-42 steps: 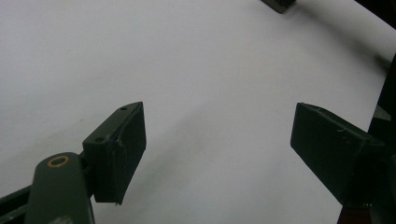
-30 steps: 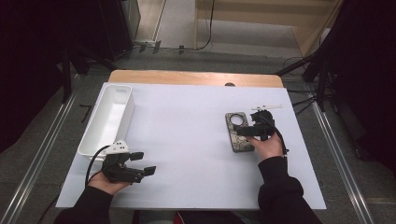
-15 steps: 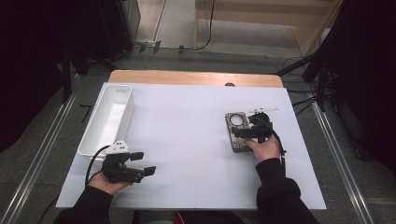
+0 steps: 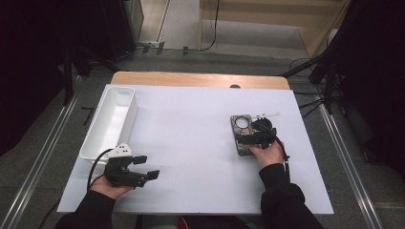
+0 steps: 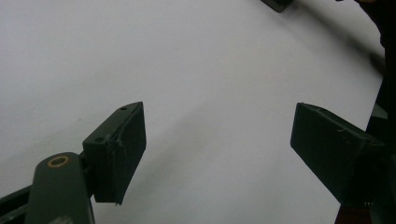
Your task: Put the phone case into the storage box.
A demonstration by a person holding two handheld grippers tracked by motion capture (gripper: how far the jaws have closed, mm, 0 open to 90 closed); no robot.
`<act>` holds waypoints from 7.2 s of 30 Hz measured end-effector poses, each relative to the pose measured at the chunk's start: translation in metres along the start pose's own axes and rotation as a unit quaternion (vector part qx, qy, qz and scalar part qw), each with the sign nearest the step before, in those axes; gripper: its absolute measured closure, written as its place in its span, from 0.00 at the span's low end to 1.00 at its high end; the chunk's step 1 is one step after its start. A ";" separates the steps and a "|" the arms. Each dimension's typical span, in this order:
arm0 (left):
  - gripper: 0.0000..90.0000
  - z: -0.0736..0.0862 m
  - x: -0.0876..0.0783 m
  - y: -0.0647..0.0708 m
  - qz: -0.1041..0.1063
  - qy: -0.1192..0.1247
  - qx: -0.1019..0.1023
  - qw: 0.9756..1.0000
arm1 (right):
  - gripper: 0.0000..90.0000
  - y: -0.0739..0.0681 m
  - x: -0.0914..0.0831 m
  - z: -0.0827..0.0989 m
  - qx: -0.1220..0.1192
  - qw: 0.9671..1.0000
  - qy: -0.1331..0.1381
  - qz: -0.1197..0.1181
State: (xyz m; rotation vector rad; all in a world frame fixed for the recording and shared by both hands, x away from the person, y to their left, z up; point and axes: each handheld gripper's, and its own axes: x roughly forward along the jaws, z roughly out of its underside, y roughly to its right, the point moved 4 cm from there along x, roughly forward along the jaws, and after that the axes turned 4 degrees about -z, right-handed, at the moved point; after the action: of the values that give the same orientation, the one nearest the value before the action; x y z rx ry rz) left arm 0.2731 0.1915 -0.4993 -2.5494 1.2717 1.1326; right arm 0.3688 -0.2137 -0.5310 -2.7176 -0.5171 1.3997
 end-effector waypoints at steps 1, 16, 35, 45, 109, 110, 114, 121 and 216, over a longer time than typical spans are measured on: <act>0.20 0.000 0.000 0.000 0.000 0.000 0.000 1.000 | 0.01 0.000 0.000 0.000 -0.001 1.000 -0.001 0.001; 0.20 -0.001 -0.001 -0.001 -0.001 0.004 -0.002 1.000 | 0.01 -0.004 0.013 0.008 0.000 1.000 -0.020 0.012; 0.20 -0.001 -0.001 -0.001 -0.001 0.005 -0.004 1.000 | 0.05 -0.009 0.018 0.014 -0.015 0.998 -0.012 0.052; 0.20 -0.001 -0.001 -0.001 -0.002 0.004 -0.004 1.000 | 0.06 -0.009 0.018 0.015 -0.013 0.998 -0.007 0.055; 0.20 -0.002 -0.002 -0.001 -0.001 0.008 -0.008 1.000 | 0.12 -0.001 -0.010 -0.001 0.030 0.999 -0.012 0.006; 0.20 -0.002 -0.002 -0.001 -0.001 0.008 -0.008 1.000 | 0.12 -0.002 -0.011 -0.002 0.031 0.999 -0.012 0.001; 0.20 -0.002 -0.002 -0.001 -0.001 0.008 -0.008 1.000 | 0.12 -0.006 -0.017 -0.004 0.023 1.000 -0.013 -0.011; 0.20 -0.002 -0.002 -0.001 -0.001 0.008 -0.009 1.000 | 0.12 -0.015 -0.026 -0.006 0.008 0.999 -0.014 -0.038; 0.25 -0.118 0.049 -0.001 0.040 -0.028 -0.132 0.990 | 0.12 -0.077 -0.025 -0.008 -0.001 0.979 -0.035 -0.199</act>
State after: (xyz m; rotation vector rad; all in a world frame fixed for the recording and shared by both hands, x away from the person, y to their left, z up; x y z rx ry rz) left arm 0.3611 0.1163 -0.4457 -2.6439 1.2987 1.4697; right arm 0.3409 -0.1477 -0.4923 -2.3876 -0.9980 1.3831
